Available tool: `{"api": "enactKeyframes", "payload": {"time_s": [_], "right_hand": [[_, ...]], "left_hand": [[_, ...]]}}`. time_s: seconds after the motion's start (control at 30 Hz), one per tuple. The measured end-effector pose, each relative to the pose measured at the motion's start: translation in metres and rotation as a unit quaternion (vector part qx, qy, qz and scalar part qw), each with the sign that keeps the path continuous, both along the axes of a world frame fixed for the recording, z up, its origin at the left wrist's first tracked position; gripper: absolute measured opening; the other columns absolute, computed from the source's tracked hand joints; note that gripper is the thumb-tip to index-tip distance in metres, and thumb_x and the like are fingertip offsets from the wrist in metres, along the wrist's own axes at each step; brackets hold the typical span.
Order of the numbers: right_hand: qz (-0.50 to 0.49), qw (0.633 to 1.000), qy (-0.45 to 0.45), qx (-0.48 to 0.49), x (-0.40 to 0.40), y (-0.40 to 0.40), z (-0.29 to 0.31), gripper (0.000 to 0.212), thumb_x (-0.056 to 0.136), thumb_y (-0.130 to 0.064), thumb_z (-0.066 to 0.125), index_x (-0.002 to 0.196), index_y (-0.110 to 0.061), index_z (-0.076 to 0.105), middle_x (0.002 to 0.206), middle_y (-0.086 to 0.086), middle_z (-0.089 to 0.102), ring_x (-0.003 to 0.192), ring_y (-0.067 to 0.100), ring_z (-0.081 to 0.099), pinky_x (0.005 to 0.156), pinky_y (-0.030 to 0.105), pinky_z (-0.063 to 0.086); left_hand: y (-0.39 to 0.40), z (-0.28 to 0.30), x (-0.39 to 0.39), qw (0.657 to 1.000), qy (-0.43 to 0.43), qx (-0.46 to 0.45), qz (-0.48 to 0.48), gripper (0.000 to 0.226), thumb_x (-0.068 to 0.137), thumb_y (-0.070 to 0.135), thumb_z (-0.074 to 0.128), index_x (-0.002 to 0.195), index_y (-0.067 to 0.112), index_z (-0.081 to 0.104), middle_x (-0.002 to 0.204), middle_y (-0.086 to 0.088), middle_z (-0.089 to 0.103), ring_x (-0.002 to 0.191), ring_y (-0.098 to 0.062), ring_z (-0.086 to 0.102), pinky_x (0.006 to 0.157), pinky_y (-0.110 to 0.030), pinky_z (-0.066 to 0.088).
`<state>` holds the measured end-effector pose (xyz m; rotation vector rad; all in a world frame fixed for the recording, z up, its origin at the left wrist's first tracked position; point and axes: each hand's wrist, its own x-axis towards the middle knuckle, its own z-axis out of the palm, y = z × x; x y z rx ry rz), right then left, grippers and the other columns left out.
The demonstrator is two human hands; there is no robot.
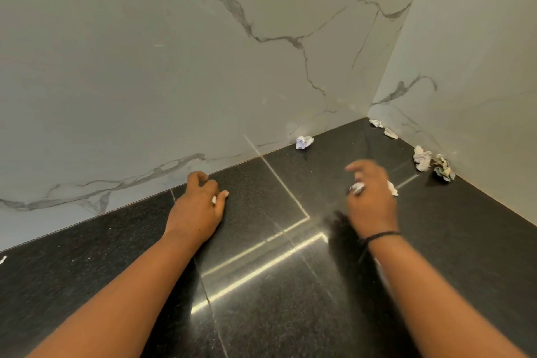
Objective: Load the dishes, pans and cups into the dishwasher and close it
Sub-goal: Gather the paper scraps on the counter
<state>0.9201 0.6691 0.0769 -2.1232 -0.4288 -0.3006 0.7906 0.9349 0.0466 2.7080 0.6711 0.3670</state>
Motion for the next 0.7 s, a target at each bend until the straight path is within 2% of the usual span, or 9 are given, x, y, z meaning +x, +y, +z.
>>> {"api": "enactKeyframes", "payload": {"time_s": [0.1,0.2,0.3,0.33,0.4,0.47,0.53,0.6,0.7], "right_hand": [[-0.12,0.979,0.047,-0.156,0.048,-0.034,0.003,0.027,0.092,-0.022,0.057,0.119,-0.019,0.054,0.121,0.013,0.045,0.095,0.037,0.058,0.074,0.035,0.041],[-0.14,0.938,0.15,-0.279,0.064,-0.038,-0.004,0.083,0.078,-0.08,0.039,0.131,-0.016,0.045,0.135,0.021,0.033,0.101,0.042,0.057,0.075,0.043,0.046],[-0.131,0.906,0.181,-0.361,0.063,-0.029,-0.008,0.117,0.056,-0.101,0.024,0.137,-0.017,0.037,0.14,0.02,0.031,0.109,0.043,0.054,0.069,0.042,0.045],[-0.12,0.9,0.168,-0.383,0.06,-0.026,-0.009,0.118,0.053,-0.102,0.025,0.136,-0.018,0.036,0.139,0.018,0.033,0.11,0.042,0.054,0.069,0.042,0.047],[-0.104,0.898,0.113,-0.412,0.056,-0.021,-0.015,0.101,0.063,-0.096,0.028,0.125,-0.018,0.044,0.128,0.015,0.042,0.104,0.041,0.056,0.071,0.042,0.049],[-0.084,0.904,0.059,-0.415,0.055,-0.02,-0.023,0.067,0.086,-0.074,0.033,0.11,-0.014,0.054,0.113,0.013,0.051,0.095,0.038,0.058,0.069,0.038,0.044],[-0.065,0.908,0.048,-0.411,0.055,-0.02,-0.025,0.042,0.096,-0.046,0.035,0.101,-0.012,0.06,0.105,0.012,0.056,0.091,0.035,0.058,0.068,0.034,0.039],[-0.045,0.902,0.064,-0.425,0.051,-0.02,-0.02,0.035,0.097,-0.033,0.035,0.103,-0.012,0.062,0.105,0.011,0.059,0.094,0.033,0.059,0.07,0.033,0.037],[-0.009,0.895,0.077,-0.439,0.034,-0.021,-0.007,0.037,0.099,-0.033,0.032,0.109,-0.014,0.062,0.11,0.01,0.063,0.098,0.031,0.06,0.073,0.034,0.04]], "left_hand": [[0.0,-0.001,0.002,1.0,0.009,0.0,-0.002,0.027,0.098,0.043,0.041,0.09,0.018,0.051,0.107,-0.001,0.049,0.073,-0.017,0.053,0.062,-0.032,0.048],[0.0,-0.003,0.004,1.0,0.002,0.011,0.01,0.026,0.097,0.043,0.042,0.087,0.02,0.048,0.089,0.0,0.053,0.068,-0.016,0.051,0.056,-0.03,0.041],[-0.001,-0.002,0.004,0.999,0.005,0.021,0.028,0.025,0.097,0.045,0.042,0.085,0.023,0.045,0.075,0.007,0.052,0.061,-0.01,0.049,0.05,-0.028,0.035],[-0.002,-0.001,0.004,0.999,0.011,0.029,0.032,0.026,0.097,0.046,0.041,0.084,0.023,0.044,0.072,0.008,0.052,0.06,-0.008,0.048,0.049,-0.027,0.034],[-0.003,0.001,0.003,0.998,0.019,0.035,0.038,0.027,0.097,0.047,0.041,0.083,0.024,0.044,0.068,0.008,0.053,0.058,-0.008,0.049,0.048,-0.027,0.034],[-0.004,0.002,0.0,0.999,0.015,0.017,0.038,0.025,0.096,0.046,0.042,0.085,0.024,0.044,0.066,0.007,0.054,0.057,-0.009,0.051,0.048,-0.027,0.035],[-0.005,0.003,-0.002,1.0,0.005,-0.008,0.029,0.022,0.096,0.043,0.046,0.088,0.023,0.043,0.064,0.005,0.055,0.055,-0.011,0.052,0.048,-0.027,0.036],[-0.007,0.006,-0.006,0.999,-0.003,-0.028,0.018,0.019,0.096,0.04,0.049,0.09,0.023,0.042,0.063,0.003,0.056,0.054,-0.013,0.053,0.048,-0.028,0.04],[-0.014,0.01,-0.02,0.998,-0.009,-0.06,0.013,0.017,0.096,0.037,0.05,0.092,0.023,0.042,0.065,0.002,0.058,0.055,-0.014,0.056,0.053,-0.032,0.048]]}}
